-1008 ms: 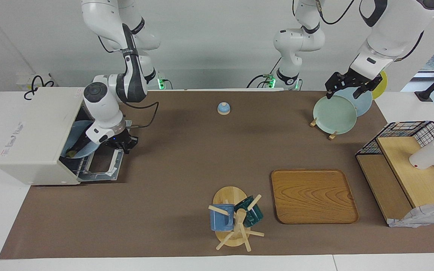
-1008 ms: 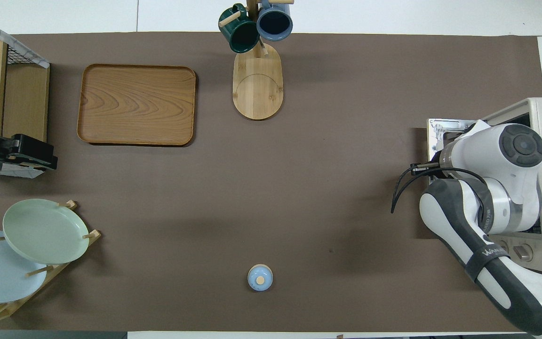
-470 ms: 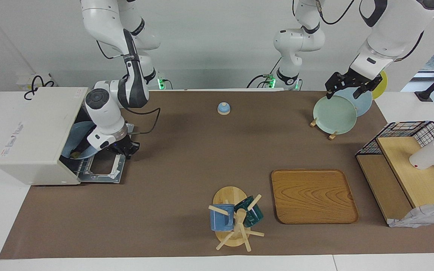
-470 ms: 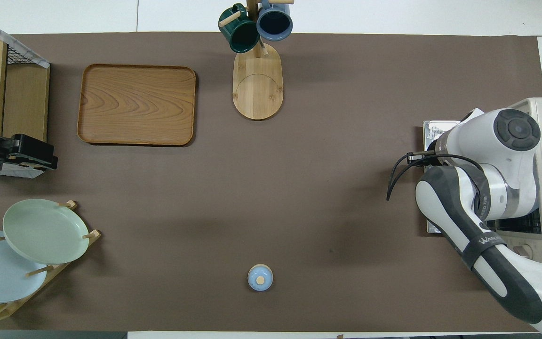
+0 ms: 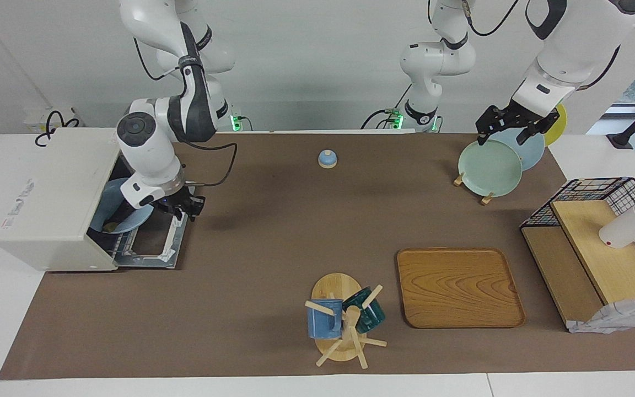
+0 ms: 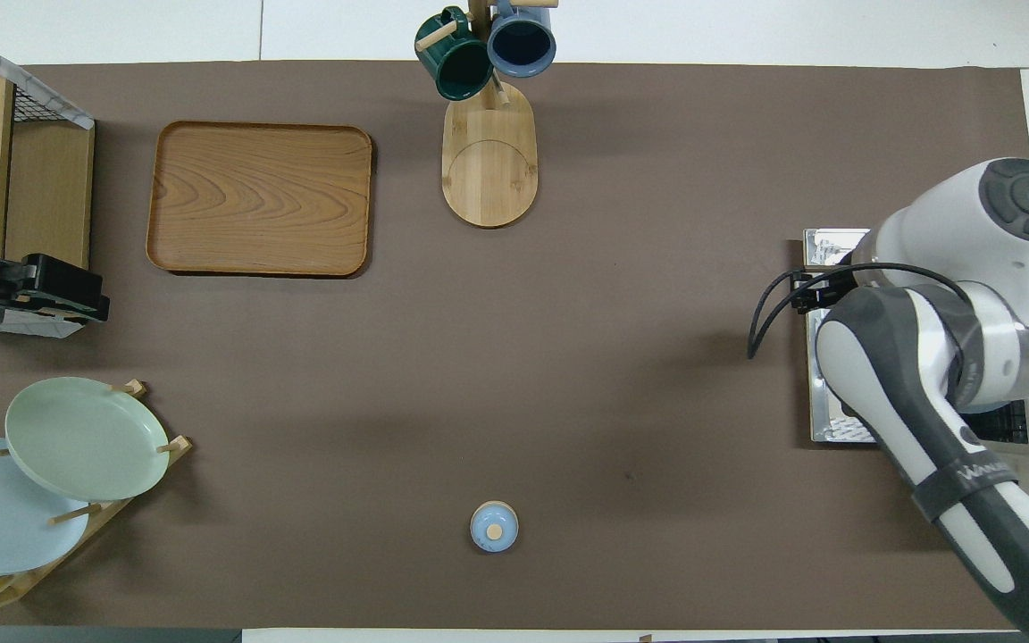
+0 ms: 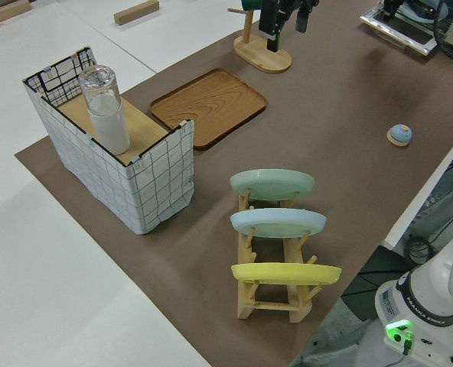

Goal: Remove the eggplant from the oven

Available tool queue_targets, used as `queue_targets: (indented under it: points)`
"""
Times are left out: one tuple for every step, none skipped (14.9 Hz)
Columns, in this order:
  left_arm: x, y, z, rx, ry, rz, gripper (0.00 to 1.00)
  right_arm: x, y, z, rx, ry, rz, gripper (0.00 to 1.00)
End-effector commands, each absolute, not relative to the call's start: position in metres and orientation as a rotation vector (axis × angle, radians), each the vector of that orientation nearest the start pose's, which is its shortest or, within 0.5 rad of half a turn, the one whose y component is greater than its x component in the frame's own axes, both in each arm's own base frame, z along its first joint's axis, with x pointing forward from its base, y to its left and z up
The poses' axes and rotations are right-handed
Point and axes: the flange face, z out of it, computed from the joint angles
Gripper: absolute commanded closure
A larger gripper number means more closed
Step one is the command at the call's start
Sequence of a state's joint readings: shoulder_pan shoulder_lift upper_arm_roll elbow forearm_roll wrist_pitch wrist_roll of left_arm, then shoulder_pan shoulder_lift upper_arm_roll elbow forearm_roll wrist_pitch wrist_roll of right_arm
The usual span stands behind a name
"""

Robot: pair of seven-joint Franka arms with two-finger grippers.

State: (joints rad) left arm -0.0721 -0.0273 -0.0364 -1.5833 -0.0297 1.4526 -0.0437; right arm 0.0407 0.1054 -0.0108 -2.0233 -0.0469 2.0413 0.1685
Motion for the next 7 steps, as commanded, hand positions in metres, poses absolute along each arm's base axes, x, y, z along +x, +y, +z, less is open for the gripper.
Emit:
queue_targets:
  points:
    - [0.524, -0.059, 0.628, -3.163, 0.098, 0.149, 0.0, 0.553, -0.031, 0.404, -3.194, 0.311, 0.168, 0.45]
    - [0.524, -0.059, 0.628, -3.163, 0.098, 0.149, 0.0, 0.551, -0.044, 0.403, -3.206, 0.332, 0.164, 0.45]
    - [0.524, -0.058, 0.628, -3.163, 0.096, 0.149, 0.0, 0.549, -0.049, 0.402, -3.208, 0.338, 0.174, 0.45]
    - [0.524, -0.058, 0.628, -3.163, 0.096, 0.149, 0.0, 0.548, -0.05, 0.401, -3.207, 0.338, 0.186, 0.45]
    - [0.524, -0.059, 0.628, -3.163, 0.098, 0.149, 0.0, 0.545, -0.052, 0.402, -3.207, 0.335, 0.178, 0.46]
    - [0.524, -0.059, 0.628, -3.163, 0.098, 0.149, 0.0, 0.539, -0.057, 0.394, -3.204, 0.34, 0.196, 0.49]
    - [0.524, -0.059, 0.628, -3.163, 0.098, 0.149, 0.0, 0.537, -0.058, 0.392, -3.204, 0.329, 0.194, 0.5]
